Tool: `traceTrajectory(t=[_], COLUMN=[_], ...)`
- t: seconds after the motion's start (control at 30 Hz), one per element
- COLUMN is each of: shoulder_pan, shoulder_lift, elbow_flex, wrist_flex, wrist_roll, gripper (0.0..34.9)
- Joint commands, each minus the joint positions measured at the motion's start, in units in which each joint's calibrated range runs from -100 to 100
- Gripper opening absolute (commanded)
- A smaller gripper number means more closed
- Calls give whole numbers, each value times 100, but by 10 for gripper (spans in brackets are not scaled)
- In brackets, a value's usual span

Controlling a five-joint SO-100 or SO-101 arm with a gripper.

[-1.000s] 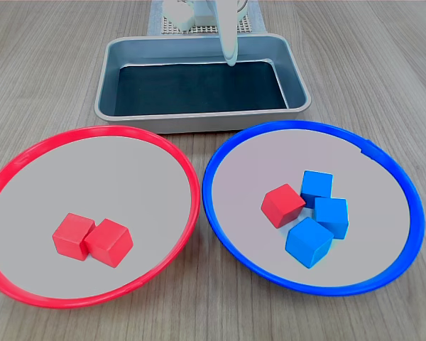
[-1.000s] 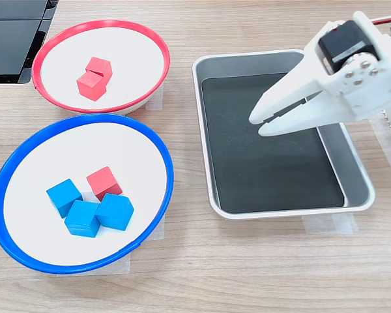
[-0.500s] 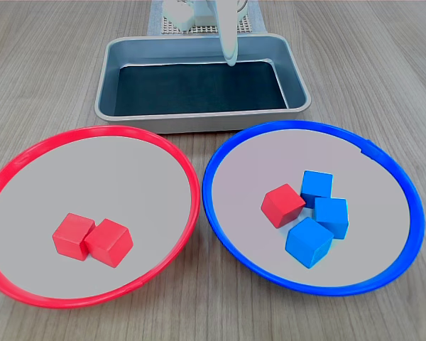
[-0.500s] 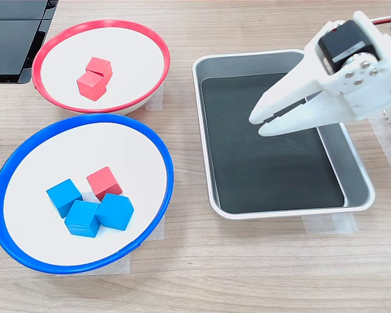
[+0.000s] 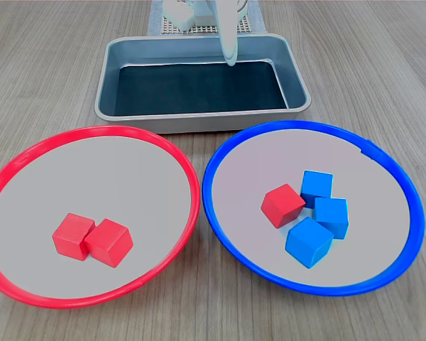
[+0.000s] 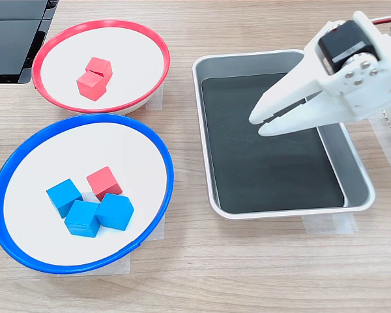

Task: Relocate any red block in the blue dish to the red dish, correcting any misplacement.

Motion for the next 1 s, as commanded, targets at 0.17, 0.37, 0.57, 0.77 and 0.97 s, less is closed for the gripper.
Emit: traceTrajectory(t=[0.17, 0.37, 0.57, 0.77, 0.97], shoulder_pan=[-20, -142, -208, -246, -255], shoulder_lift=[1808, 4102, 6269, 8273, 9791], elbow_flex=[-1538, -3714, -5835, -7692, -9103], wrist_flex=[-278, -286, -229, 27, 448], wrist_roll=[742, 1206, 1514, 1753, 1988], gripper=[3, 3, 3, 3, 3])
